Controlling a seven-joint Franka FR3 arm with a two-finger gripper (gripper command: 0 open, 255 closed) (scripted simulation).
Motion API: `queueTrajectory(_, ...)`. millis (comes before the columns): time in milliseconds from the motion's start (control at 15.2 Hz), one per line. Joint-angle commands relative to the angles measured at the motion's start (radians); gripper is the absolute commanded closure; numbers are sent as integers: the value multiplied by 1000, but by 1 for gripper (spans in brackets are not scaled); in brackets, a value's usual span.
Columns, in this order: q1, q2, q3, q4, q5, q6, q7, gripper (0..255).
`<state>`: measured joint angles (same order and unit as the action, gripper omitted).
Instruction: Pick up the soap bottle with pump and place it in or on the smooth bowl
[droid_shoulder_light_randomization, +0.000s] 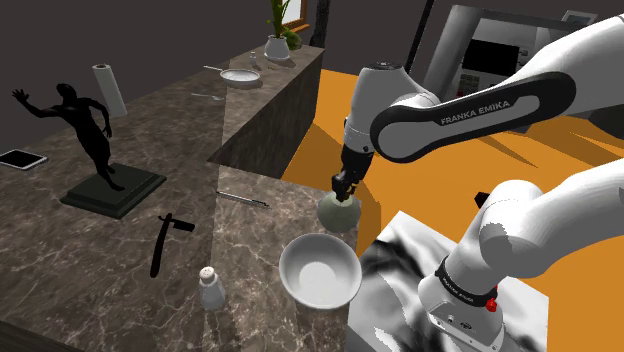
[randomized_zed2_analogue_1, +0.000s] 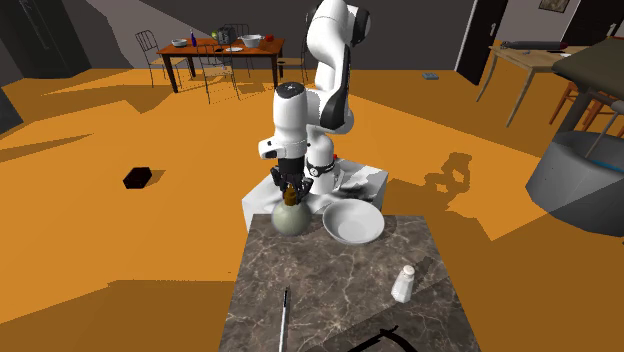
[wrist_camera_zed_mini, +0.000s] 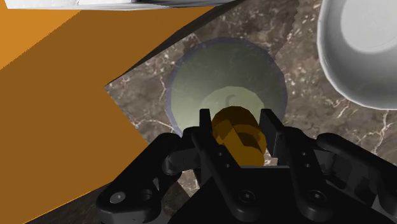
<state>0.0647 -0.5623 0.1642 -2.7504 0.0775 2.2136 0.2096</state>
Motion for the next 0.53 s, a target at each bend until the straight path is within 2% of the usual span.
queueTrajectory(0, 0, 0, 0, 0, 0, 0, 0, 255)
queueTrajectory(462, 0, -8, -1, 8, 0, -17, 0, 255)
